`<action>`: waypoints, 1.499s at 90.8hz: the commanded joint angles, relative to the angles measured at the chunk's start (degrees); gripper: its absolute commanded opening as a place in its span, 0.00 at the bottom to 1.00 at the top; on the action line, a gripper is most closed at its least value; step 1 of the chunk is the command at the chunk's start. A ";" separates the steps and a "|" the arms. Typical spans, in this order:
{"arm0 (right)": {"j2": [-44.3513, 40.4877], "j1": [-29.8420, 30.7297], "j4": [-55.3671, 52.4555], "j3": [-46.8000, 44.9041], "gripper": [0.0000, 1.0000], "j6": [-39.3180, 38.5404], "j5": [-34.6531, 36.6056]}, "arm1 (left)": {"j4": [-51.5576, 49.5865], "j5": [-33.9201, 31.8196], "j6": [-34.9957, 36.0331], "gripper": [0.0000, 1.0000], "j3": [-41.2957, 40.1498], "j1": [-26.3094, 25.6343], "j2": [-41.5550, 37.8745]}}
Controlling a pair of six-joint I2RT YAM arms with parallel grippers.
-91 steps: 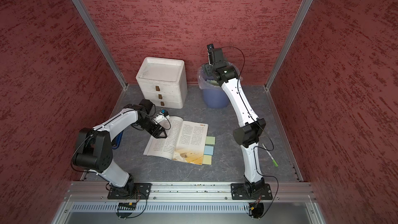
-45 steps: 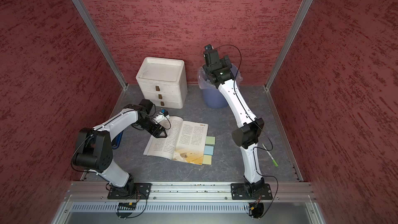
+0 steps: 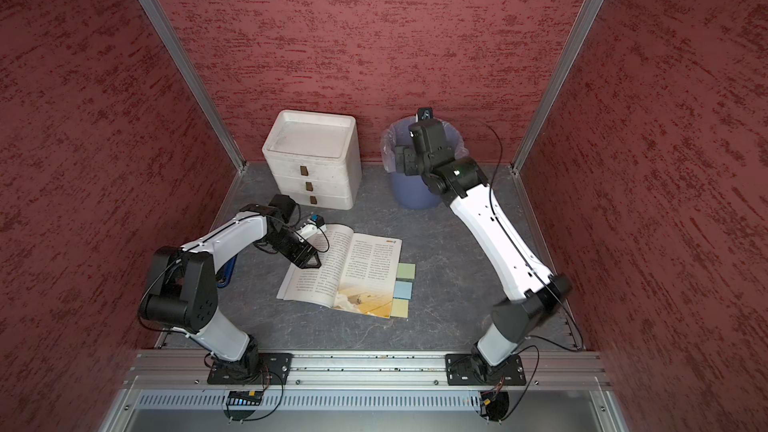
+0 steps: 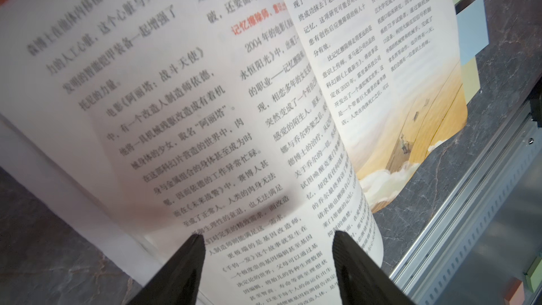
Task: Peel off the used sticky note
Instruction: Turn the page of the book at the center of the board.
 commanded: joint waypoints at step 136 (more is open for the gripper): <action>8.23 3.38 45.87 -55.90 0.90 37.16 -43.97 | 6.85 -8.17 -1.95 0.40 -5.84 -7.17 7.19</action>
